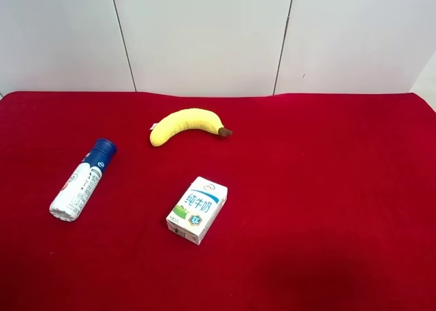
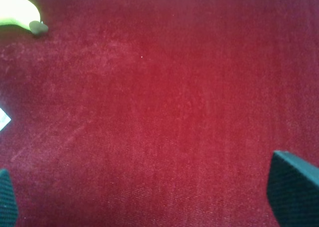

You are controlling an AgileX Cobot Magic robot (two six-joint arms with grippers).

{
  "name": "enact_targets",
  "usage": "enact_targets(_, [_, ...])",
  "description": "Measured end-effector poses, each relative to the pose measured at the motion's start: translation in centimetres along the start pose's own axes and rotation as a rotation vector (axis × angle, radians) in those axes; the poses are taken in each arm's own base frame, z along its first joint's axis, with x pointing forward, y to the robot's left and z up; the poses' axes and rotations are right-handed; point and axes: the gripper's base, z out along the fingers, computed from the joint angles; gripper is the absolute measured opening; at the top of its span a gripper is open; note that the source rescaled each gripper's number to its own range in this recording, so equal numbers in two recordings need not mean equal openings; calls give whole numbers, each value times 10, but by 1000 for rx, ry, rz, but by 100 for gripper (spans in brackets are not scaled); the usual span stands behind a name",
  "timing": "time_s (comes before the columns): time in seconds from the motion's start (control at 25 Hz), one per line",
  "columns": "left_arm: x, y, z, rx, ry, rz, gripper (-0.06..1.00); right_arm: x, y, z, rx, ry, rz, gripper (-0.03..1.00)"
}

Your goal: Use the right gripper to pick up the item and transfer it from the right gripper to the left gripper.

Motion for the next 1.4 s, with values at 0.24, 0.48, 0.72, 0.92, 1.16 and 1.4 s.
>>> enact_targets(0.24, [0,0,0,-60,2,-30,100,0,0,0,7,-1,4,96])
enact_targets(0.48, [0,-1,1,-98,4,-49,100,0,0,0,61,-5,33,96])
enact_targets(0.72, [0,-1,1,-98,4,-49,100,0,0,0,67,-5,36,96])
enact_targets(0.92, [0,-1,1,-98,4,-49,100,0,0,0,67,-5,36,96])
enact_targets(1.16, [0,-1,1,-98,4,-49,100,0,0,0,67,-5,36,96])
enact_targets(1.4, [0,-1,1,-98,4,-49,100,0,0,0,67,-5,36,96])
